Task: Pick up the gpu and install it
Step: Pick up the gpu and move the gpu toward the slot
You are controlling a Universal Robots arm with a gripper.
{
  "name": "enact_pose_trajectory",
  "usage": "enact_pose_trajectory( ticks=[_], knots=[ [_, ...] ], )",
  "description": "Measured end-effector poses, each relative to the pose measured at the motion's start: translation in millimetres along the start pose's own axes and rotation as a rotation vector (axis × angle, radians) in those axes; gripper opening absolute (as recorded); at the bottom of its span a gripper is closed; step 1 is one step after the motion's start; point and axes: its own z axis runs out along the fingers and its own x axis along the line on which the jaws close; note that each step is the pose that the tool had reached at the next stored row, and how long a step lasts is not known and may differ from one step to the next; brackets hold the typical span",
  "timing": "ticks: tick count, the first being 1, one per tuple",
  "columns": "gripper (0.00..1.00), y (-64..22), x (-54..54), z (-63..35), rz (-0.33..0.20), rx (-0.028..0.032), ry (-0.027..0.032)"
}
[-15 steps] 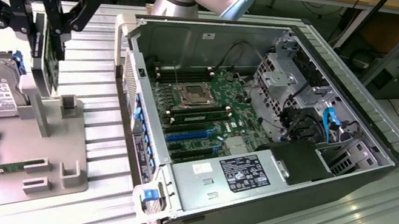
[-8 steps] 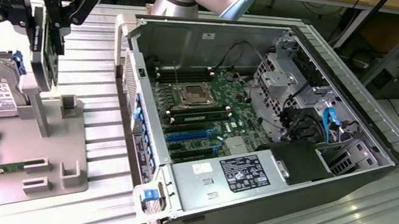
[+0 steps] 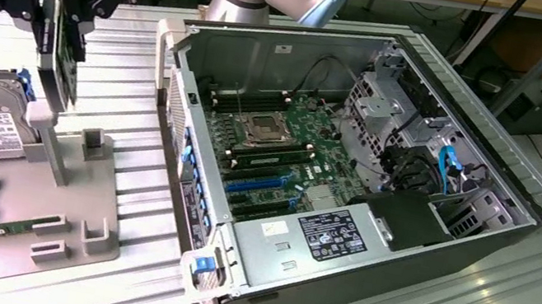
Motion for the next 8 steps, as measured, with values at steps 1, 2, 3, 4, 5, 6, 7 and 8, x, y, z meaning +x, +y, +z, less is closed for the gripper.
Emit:
enact_pose_trajectory(
  ticks=[1, 2, 3, 4, 5, 6, 7, 8],
  knots=[
    [0.28, 0.0, -0.1, -2.4, 0.0, 0.0, 0.0],
    [0.28, -0.1, -0.1, -5.3, 0.0, 0.0001, 0.0001],
    [0.28, -0.2, -0.2, -8.2, 0.0, 0.0, 0.0001],
    [0.28, -0.2, -0.3, -11.1, 0.0, 0.0, 0.0],
    [0.28, -0.3, -0.3, -13.8, 0.0, -0.0001, 0.0],
    [0.28, -0.3, -0.4, -16.6, 0.0, 0.0, 0.0],
    [0.28, -0.4, -0.5, -19.2, 0.0, 0.0001, 0.0001],
    [0.28, -0.4, -0.5, -20.7, 0.0, 0.0, 0.0001]
  ],
)
